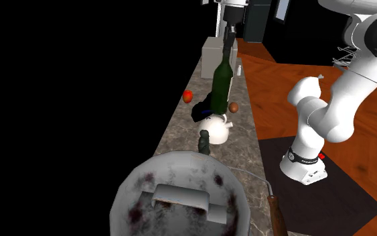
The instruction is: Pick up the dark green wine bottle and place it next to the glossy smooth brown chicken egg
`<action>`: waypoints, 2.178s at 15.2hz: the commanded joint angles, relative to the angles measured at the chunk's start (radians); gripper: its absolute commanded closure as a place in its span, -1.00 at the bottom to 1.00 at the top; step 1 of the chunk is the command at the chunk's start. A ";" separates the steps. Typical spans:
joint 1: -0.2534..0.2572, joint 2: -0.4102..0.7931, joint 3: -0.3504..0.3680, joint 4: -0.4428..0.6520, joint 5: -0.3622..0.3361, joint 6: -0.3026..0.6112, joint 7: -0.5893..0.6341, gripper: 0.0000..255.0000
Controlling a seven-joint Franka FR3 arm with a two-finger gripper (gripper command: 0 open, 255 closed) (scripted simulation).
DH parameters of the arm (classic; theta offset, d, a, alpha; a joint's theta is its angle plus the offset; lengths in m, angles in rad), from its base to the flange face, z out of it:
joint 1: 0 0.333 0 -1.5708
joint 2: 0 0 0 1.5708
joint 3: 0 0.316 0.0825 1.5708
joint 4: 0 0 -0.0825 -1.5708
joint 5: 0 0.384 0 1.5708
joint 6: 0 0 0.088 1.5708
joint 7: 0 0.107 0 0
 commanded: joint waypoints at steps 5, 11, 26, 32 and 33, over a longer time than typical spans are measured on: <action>-0.035 -0.048 -0.074 0.054 -0.036 -0.093 -0.118 1.00; -0.063 -0.057 -0.164 0.156 -0.070 -0.191 -0.253 1.00; -0.067 0.246 -0.707 0.713 0.044 -0.463 -0.800 1.00; -0.050 0.351 -0.937 0.770 0.156 -0.475 -0.950 1.00; 0.011 0.268 -0.882 0.718 0.060 -0.447 -0.888 1.00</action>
